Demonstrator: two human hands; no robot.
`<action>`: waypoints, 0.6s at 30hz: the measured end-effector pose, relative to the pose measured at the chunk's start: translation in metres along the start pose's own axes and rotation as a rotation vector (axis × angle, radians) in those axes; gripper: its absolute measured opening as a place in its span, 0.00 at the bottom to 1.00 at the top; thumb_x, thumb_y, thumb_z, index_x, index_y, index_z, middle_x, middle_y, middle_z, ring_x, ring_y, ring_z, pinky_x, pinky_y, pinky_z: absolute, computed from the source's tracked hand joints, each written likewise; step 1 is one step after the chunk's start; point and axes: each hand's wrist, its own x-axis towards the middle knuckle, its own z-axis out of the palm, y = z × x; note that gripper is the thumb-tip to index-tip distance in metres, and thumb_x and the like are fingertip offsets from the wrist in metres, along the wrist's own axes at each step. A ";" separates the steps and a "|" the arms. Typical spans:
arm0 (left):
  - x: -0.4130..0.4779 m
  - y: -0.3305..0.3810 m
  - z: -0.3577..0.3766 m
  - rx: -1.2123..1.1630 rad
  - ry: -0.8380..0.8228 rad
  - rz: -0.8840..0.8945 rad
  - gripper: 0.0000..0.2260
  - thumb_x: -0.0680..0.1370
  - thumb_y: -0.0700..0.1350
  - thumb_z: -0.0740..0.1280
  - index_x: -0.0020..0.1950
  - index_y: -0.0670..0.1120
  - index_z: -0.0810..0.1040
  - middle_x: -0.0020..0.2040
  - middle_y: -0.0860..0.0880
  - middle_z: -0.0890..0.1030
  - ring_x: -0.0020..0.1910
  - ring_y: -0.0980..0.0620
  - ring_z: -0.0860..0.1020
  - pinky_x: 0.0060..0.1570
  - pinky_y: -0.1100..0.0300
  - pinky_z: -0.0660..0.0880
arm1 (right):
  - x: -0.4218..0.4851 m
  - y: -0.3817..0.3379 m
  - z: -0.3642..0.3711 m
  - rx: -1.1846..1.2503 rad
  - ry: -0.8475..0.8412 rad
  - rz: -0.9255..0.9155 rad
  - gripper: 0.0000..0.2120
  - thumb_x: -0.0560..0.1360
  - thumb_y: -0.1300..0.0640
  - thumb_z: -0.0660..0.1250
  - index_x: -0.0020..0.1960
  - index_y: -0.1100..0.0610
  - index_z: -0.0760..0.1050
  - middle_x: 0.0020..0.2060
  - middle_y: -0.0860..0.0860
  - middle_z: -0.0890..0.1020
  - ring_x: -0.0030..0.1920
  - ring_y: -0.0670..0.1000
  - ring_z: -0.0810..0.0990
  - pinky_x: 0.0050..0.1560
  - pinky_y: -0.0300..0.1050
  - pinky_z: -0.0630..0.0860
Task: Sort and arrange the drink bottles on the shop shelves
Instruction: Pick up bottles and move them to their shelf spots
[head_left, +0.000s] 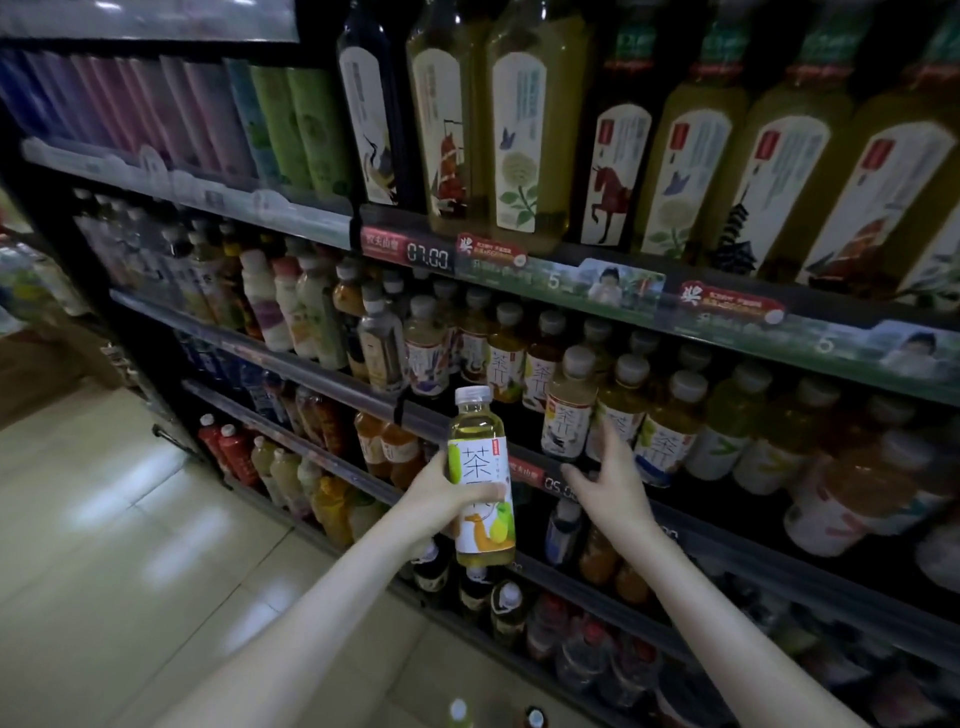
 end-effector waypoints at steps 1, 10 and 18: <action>0.007 0.000 -0.002 -0.004 0.020 0.008 0.24 0.69 0.40 0.77 0.61 0.48 0.72 0.52 0.48 0.83 0.47 0.50 0.83 0.45 0.57 0.80 | 0.010 0.000 0.002 -0.039 0.021 -0.047 0.37 0.75 0.60 0.69 0.78 0.55 0.53 0.73 0.51 0.63 0.73 0.51 0.62 0.73 0.45 0.59; 0.057 0.014 -0.042 0.251 0.056 0.225 0.32 0.64 0.47 0.80 0.61 0.57 0.67 0.53 0.56 0.79 0.52 0.55 0.79 0.54 0.51 0.78 | 0.049 -0.061 0.048 -0.047 -0.213 -0.174 0.37 0.73 0.49 0.72 0.76 0.49 0.57 0.71 0.48 0.67 0.70 0.48 0.66 0.67 0.42 0.65; 0.111 0.054 -0.074 0.595 -0.107 0.551 0.30 0.73 0.50 0.73 0.71 0.58 0.64 0.65 0.57 0.72 0.63 0.60 0.69 0.60 0.63 0.66 | 0.072 -0.076 0.105 0.250 -0.001 0.040 0.39 0.67 0.62 0.77 0.70 0.50 0.59 0.57 0.41 0.72 0.58 0.42 0.72 0.45 0.17 0.64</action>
